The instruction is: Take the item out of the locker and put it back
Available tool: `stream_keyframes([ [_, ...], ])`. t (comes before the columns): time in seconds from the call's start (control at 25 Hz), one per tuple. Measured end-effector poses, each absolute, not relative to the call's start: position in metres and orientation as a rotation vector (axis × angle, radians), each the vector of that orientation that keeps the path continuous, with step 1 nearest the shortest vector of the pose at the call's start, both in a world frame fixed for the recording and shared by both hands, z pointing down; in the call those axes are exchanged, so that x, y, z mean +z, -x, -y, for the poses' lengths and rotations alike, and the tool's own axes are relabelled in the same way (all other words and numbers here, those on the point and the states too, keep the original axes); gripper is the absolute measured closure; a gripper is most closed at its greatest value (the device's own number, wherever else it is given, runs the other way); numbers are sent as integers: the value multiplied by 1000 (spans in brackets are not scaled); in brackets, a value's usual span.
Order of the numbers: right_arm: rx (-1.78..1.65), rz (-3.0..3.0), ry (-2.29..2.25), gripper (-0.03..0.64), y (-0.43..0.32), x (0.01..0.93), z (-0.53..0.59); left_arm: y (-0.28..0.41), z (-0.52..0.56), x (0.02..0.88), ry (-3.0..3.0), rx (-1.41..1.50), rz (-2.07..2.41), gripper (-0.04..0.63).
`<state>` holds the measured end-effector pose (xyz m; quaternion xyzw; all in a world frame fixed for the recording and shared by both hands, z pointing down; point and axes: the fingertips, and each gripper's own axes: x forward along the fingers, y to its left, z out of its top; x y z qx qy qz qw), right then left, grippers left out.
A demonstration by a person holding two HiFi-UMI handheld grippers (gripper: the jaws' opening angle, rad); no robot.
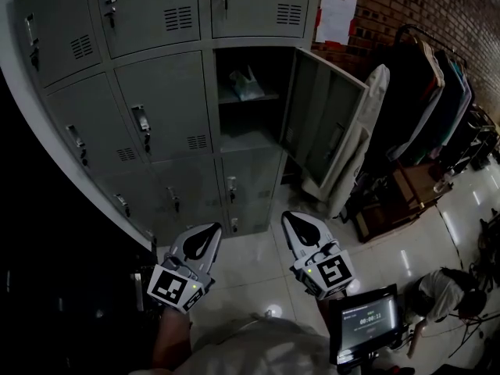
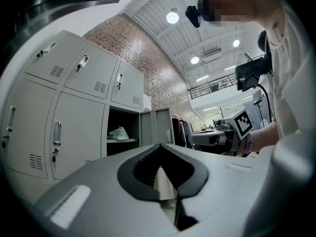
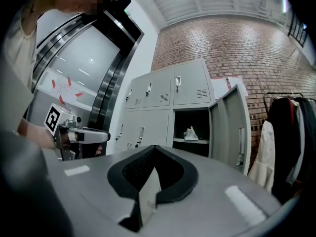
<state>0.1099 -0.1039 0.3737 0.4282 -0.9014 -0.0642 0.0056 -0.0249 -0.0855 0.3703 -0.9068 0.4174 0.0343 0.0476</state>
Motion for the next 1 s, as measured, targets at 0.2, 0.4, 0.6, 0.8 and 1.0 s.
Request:
stream_keyframes([
  [0.2, -168, 2836, -1334, 609, -108, 376, 105, 26, 87, 372, 2765, 105, -1284, 591],
  [0.4, -195, 2825, -1310, 609, -106, 378, 105, 29, 86, 374, 2764, 101, -1296, 591],
  [0.6, -200, 2817, -1305, 609, -105, 377, 106, 30, 85, 373, 2760, 99, -1299, 591],
  [0.8, -173, 2816, -1312, 609, -104, 378, 107, 32, 85, 373, 2760, 97, -1304, 591],
  [1.0, -206, 2815, -1297, 609, -103, 374, 111, 32, 87, 369, 2749, 104, -1308, 591],
])
